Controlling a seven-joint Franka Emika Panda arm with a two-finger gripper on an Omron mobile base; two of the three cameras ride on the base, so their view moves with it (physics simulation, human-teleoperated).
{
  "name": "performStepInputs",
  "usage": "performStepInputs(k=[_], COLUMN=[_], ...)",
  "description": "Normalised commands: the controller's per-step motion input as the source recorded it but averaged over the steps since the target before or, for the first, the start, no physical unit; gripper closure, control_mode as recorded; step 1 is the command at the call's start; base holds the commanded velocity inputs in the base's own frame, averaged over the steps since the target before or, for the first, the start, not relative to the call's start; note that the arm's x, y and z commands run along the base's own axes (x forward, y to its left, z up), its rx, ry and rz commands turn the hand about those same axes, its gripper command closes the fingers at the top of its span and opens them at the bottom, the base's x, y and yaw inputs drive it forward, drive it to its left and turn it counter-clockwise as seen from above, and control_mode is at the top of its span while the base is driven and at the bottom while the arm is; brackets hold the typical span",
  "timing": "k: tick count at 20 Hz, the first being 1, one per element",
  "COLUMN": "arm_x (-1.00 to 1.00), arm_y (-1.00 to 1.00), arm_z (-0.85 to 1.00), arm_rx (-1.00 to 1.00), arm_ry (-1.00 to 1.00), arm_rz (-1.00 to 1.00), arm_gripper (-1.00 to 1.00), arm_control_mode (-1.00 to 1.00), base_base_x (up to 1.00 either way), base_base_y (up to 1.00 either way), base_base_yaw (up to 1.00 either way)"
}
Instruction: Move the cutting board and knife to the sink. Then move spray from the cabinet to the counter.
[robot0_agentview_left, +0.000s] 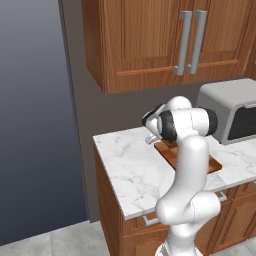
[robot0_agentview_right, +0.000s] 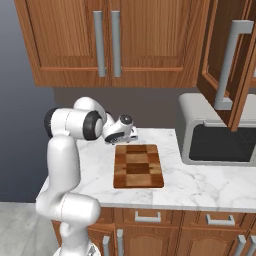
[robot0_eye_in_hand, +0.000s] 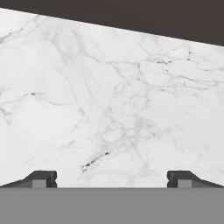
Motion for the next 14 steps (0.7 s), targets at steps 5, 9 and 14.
performStepInputs(k=[5,9,14], arm_x=[0.30,0.16,0.01], arm_y=[0.03,0.01,0.00], arm_z=[-0.39,-0.46,-0.51], arm_rx=[0.00,0.00,0.00], arm_ry=[0.00,0.00,0.00], arm_rz=[0.00,0.01,0.02], arm_gripper=[-1.00,-1.00,-1.00], arm_control_mode=[-1.00,-1.00,-1.00], base_base_x=[0.00,0.00,0.00], base_base_y=[0.00,0.00,0.00], base_base_yaw=[0.00,0.00,0.00])
